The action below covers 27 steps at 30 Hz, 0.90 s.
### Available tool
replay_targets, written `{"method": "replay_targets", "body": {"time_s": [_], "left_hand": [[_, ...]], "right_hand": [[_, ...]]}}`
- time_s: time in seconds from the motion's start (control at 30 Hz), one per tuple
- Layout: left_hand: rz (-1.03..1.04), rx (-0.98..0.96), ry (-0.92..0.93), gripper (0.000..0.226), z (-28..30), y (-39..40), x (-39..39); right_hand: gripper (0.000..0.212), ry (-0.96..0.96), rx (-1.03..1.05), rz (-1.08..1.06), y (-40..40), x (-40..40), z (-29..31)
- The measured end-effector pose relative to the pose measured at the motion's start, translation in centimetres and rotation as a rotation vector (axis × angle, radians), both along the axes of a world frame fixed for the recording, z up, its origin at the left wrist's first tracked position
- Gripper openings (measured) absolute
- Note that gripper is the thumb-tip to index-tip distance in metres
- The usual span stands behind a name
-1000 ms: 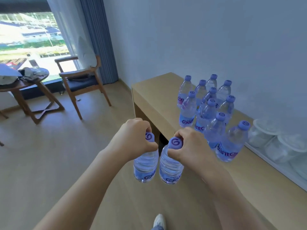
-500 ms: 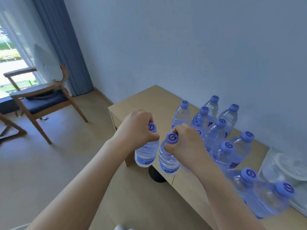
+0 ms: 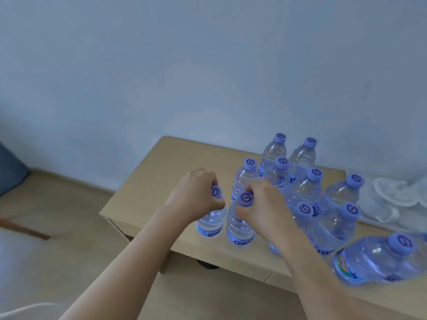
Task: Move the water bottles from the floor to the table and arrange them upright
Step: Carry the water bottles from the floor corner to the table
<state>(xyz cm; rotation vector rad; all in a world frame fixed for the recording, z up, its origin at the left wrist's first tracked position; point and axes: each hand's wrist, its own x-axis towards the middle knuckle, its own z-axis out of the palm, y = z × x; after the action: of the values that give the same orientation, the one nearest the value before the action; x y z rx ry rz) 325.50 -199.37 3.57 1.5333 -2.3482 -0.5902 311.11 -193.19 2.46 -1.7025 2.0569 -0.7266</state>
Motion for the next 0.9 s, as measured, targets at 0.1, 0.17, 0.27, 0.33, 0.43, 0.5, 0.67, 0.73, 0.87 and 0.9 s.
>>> {"method": "replay_targets", "body": {"time_s": [0.1, 0.17, 0.27, 0.33, 0.43, 0.5, 0.67, 0.73, 0.87, 0.9], "left_hand": [[-0.061, 0.032, -0.005, 0.018, -0.8, -1.4, 0.2], [-0.087, 0.048, -0.010, 0.018, -1.3, -2.1, 0.3], [-0.094, 0.071, -0.012, 0.019, -1.9, -2.7, 0.3], [-0.098, 0.085, -0.013, 0.020, -2.1, -2.9, 0.3], [-0.099, 0.094, -0.015, 0.021, -2.2, -3.3, 0.3], [-0.092, 0.094, -0.009, 0.020, -2.3, -3.5, 0.5], [-0.061, 0.111, 0.102, 0.021, -3.4, -3.2, 0.9], [-0.035, 0.126, 0.159, 0.021, -4.0, -3.2, 1.1], [0.009, 0.168, 0.236, 0.031, -5.3, -3.4, 2.3], [0.025, 0.180, 0.245, 0.037, -5.7, -3.3, 2.8]], "right_hand": [[0.013, 0.015, 0.020, -0.044, -0.7, 0.5, -0.4], [0.013, 0.023, 0.026, -0.067, -1.1, 0.6, -0.7], [0.014, 0.021, 0.042, -0.094, -1.5, 0.9, -1.3], [0.014, 0.021, 0.053, -0.105, -1.8, 0.9, -1.5], [0.023, 0.022, 0.065, -0.130, -2.0, 0.6, -1.7], [0.027, 0.002, 0.074, -0.162, -2.1, 0.1, -2.0], [0.023, -0.072, 0.091, -0.168, -1.7, -0.2, -2.6], [0.023, -0.067, 0.088, -0.167, -1.7, 0.1, -2.7], [0.025, 0.059, -0.064, -0.173, -1.6, 0.4, -1.9], [0.023, 0.056, -0.165, -0.185, -1.6, 0.5, -1.4]]}}
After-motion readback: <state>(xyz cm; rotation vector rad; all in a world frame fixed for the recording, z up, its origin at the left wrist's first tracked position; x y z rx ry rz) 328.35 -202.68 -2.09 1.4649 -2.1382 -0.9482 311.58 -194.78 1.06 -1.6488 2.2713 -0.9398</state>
